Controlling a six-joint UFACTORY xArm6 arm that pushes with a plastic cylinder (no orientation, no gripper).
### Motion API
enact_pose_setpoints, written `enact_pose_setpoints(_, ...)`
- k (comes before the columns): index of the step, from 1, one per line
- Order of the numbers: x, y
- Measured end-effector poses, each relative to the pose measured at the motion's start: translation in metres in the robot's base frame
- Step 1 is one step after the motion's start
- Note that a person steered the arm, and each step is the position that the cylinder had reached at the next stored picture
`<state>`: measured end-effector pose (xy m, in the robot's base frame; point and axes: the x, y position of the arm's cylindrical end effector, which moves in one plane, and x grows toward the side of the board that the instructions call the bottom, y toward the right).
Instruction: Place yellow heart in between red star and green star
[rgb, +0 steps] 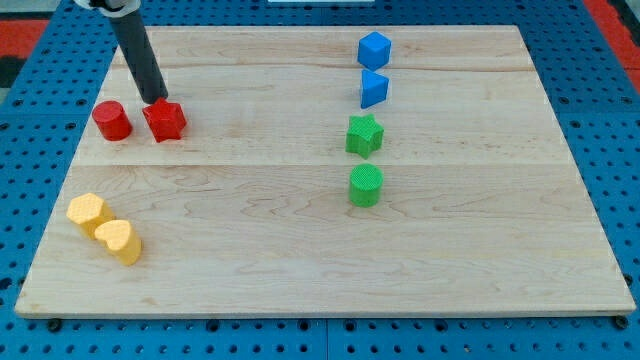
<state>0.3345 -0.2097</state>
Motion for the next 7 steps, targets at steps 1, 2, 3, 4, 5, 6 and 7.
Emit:
enact_pose_setpoints(1,0.022,0.000)
enact_pose_setpoints(2,0.039,0.002)
enact_pose_setpoints(3,0.021,0.030)
enact_pose_setpoints(4,0.023,0.134)
enact_pose_setpoints(5,0.098,0.143)
enact_pose_setpoints(6,0.201,0.114)
enact_pose_setpoints(7,0.284,0.102)
